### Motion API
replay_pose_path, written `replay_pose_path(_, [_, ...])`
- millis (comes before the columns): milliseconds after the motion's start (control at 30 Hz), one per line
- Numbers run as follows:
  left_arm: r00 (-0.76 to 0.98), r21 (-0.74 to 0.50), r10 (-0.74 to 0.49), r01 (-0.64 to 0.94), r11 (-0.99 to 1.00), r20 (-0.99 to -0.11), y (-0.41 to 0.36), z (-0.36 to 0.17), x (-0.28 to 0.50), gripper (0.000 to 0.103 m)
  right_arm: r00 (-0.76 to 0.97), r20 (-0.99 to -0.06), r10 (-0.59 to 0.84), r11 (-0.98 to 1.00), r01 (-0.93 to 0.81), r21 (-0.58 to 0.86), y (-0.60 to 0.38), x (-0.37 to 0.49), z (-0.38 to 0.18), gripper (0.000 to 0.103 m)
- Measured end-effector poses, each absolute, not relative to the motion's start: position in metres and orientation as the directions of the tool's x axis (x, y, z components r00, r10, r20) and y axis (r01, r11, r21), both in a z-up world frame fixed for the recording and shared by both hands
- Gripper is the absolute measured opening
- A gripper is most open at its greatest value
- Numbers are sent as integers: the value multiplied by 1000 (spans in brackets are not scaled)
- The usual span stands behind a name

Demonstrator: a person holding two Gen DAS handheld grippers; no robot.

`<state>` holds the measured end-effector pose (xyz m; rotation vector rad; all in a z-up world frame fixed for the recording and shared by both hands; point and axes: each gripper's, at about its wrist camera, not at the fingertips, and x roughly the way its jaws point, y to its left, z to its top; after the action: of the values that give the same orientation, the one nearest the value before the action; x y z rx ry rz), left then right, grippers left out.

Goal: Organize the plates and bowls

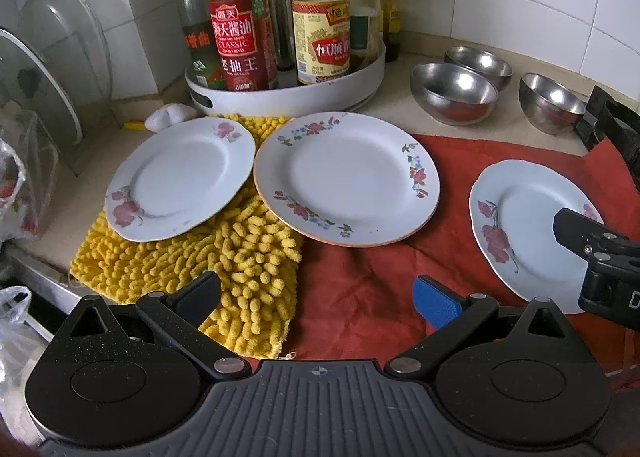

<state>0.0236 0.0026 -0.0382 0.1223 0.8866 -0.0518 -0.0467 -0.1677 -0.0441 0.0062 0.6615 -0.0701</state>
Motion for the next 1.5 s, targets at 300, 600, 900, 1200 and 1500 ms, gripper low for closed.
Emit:
replay_pose_path(300, [620, 96, 10, 105, 990, -785, -4, -41, 29, 103, 775, -630, -57, 998, 67, -9, -173, -41, -48, 100])
replay_pose_path(600, [614, 102, 14, 109, 989, -789, -5, -42, 33, 103, 766, -640, -64, 997, 76, -10, -174, -35, -50, 100])
replay_pose_path(900, [598, 108, 21, 110, 988, -801, -3, -46, 37, 103, 765, -641, -64, 997, 72, -13, -171, -33, -49, 100])
replay_pose_path(1200, [590, 111, 17, 125, 986, -807, -3, -48, 37, 103, 764, -641, -69, 997, 71, -23, -166, -34, -49, 100])
replay_pose_path(1500, [585, 119, 9, 149, 982, -811, -4, -49, 36, 103, 759, -645, -83, 996, 75, -40, -164, -34, -49, 100])
